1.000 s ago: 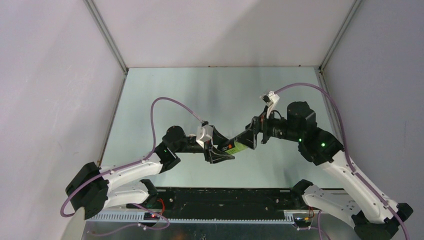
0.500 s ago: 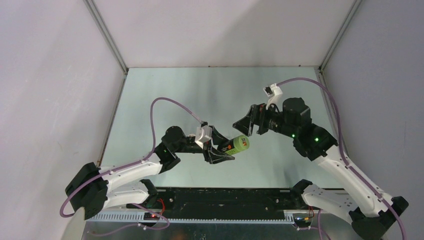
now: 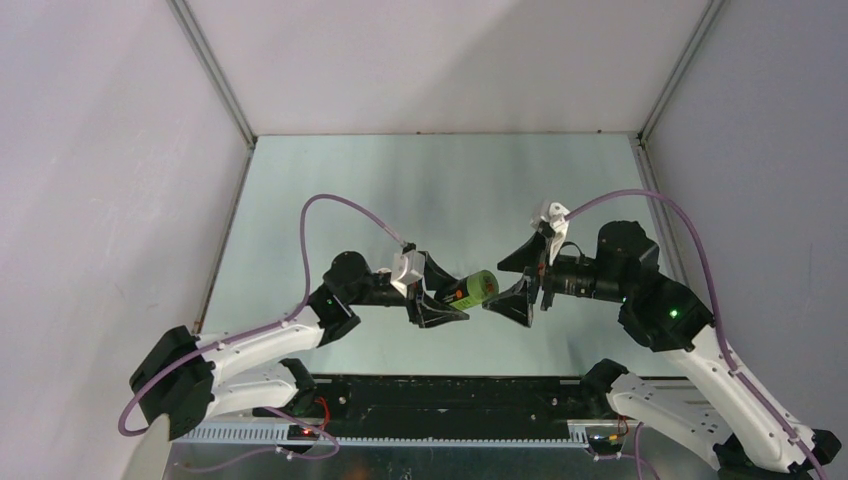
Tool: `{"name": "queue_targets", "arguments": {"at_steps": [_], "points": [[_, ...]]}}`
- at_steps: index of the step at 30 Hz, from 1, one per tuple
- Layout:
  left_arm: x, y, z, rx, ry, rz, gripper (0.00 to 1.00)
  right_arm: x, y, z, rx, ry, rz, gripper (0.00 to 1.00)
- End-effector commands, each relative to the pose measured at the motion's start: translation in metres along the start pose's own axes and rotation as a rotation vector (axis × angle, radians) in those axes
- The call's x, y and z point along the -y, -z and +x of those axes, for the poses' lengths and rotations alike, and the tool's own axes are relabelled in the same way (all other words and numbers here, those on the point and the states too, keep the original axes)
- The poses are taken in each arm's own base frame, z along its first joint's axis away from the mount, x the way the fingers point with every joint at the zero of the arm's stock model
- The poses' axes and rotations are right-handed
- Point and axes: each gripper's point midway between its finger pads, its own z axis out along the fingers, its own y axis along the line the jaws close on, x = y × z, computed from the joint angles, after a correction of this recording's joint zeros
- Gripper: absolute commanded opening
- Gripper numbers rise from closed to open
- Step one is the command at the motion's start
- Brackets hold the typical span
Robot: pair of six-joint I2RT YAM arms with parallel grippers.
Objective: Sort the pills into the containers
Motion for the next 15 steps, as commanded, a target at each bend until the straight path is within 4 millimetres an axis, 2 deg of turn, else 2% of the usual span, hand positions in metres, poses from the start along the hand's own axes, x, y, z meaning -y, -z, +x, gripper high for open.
{"name": "queue_targets", "arguments": {"at_steps": [1,8,12,15], "points": [[0.004,-0.006,-0.036,0.069,-0.087,0.034,0.0,-0.005,0.002,0.008,-0.027,0.119,-0.039,0.94],[0.006,-0.007,-0.034,0.056,-0.08,0.054,0.0,0.011,-0.009,0.0,-0.009,0.11,0.041,0.84],[0.006,-0.008,-0.032,0.05,-0.076,0.062,0.0,0.027,-0.015,-0.011,0.033,0.055,0.138,0.67],[0.006,-0.01,-0.032,0.045,-0.079,0.073,0.0,0.038,-0.018,-0.016,0.061,0.005,0.205,0.59]]}}
